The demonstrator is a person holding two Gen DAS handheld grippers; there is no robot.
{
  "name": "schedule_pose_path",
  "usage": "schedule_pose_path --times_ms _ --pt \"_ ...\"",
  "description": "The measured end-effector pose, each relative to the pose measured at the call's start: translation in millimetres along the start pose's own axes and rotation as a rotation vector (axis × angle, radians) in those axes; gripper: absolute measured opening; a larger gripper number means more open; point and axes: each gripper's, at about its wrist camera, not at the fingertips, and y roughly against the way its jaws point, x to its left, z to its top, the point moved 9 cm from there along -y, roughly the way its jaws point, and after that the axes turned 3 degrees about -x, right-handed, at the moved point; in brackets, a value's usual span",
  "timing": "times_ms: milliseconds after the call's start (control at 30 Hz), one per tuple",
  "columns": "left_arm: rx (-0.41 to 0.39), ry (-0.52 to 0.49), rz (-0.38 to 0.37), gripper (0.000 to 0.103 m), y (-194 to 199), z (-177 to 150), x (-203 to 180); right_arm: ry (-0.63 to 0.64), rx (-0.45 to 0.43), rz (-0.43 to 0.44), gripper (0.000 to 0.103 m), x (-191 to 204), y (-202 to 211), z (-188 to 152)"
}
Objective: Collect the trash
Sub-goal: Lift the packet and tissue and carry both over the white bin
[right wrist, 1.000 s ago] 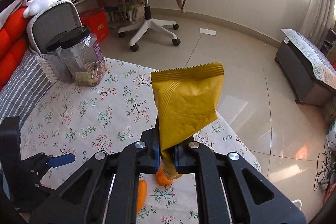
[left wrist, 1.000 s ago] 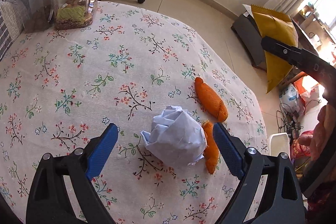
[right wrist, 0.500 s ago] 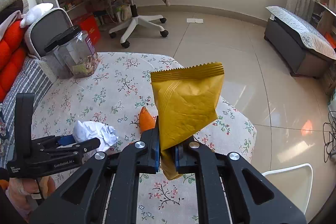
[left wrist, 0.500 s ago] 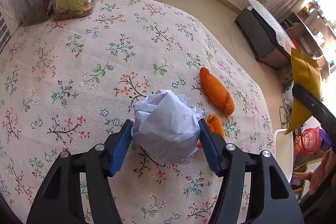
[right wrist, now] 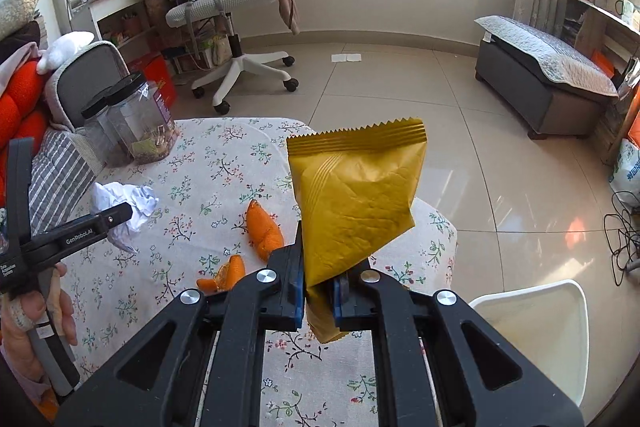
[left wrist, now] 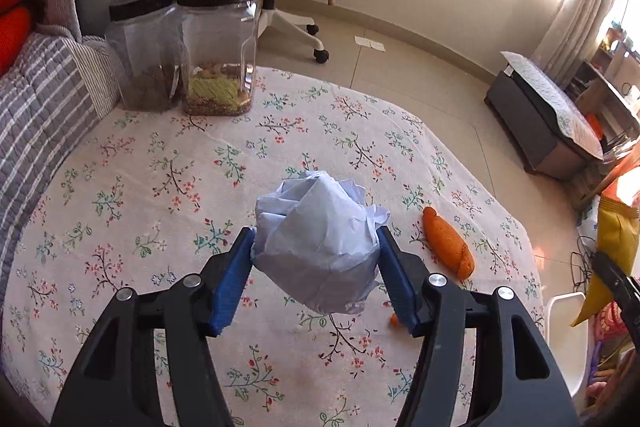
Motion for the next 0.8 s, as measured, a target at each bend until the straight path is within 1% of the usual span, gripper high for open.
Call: schedule_pose_path --times_ms 133,267,400,500,633,800 --pt "-0.116 -0.041 0.047 0.061 27 18 -4 -0.008 -0.056 -0.045 0.009 -13 19 3" --pt "-0.193 -0.063 0.069 0.061 49 30 -14 -0.017 -0.108 -0.097 0.009 -26 38 6" --pt "-0.239 -0.086 0.067 0.061 65 35 -32 -0.024 -0.158 -0.161 0.010 -43 57 7" --pt "-0.265 -0.087 0.047 0.061 76 33 -49 -0.045 -0.185 -0.205 0.010 -60 70 7" --pt "-0.299 -0.127 0.021 0.062 89 30 -80 -0.074 -0.206 -0.263 0.010 -82 84 4" --pt "-0.326 -0.164 -0.022 0.062 102 29 -116 -0.112 -0.209 -0.320 0.011 -110 95 -3"
